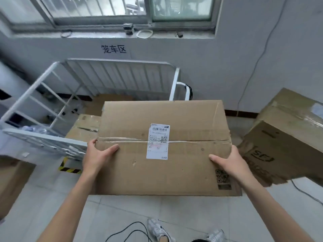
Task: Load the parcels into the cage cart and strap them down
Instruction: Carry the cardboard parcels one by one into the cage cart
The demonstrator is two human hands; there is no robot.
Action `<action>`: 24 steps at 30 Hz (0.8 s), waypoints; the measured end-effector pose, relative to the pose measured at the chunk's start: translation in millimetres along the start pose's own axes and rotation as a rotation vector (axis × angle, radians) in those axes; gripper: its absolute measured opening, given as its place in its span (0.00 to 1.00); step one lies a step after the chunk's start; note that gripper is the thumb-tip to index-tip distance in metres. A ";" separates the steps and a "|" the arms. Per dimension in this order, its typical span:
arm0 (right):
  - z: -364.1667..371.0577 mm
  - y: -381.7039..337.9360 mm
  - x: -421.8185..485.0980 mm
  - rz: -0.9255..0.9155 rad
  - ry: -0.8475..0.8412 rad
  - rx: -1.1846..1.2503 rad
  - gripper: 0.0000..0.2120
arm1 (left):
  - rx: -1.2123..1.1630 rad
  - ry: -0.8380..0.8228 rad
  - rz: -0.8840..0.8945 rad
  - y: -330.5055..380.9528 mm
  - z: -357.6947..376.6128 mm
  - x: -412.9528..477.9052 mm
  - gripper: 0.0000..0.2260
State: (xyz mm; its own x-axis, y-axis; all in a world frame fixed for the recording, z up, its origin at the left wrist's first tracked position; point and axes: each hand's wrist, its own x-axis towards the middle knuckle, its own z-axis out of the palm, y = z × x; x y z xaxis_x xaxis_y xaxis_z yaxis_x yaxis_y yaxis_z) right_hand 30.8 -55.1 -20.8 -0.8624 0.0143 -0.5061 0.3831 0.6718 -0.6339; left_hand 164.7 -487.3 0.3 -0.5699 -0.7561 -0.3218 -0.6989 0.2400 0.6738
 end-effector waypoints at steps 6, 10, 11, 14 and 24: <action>140.8 -78.1 -18.4 0.035 -0.129 -0.100 0.34 | -0.019 -0.006 -0.166 -94.1 -96.9 87.0 0.58; 183.0 -111.4 -27.5 0.009 -0.084 -0.099 0.33 | -0.032 -0.017 -0.196 -120.5 -117.9 130.7 0.54; 189.7 -123.4 -24.1 -0.010 -0.069 -0.091 0.31 | -0.039 -0.009 -0.193 -121.7 -120.7 143.2 0.54; 208.4 -170.0 0.7 -0.064 -0.053 -0.053 0.27 | -0.045 0.019 -0.179 -117.3 -131.7 187.4 0.53; 293.0 -300.9 145.5 0.011 -0.061 0.000 0.28 | 0.221 0.055 -0.147 -49.9 -145.7 397.5 0.45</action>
State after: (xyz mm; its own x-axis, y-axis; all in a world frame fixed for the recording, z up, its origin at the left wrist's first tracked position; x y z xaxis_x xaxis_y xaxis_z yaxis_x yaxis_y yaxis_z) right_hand -113.0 -472.2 -75.1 -0.8366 -0.0235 -0.5474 0.3922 0.6719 -0.6283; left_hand 36.1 -888.6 -64.3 -0.4347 -0.8234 -0.3647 -0.8535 0.2475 0.4586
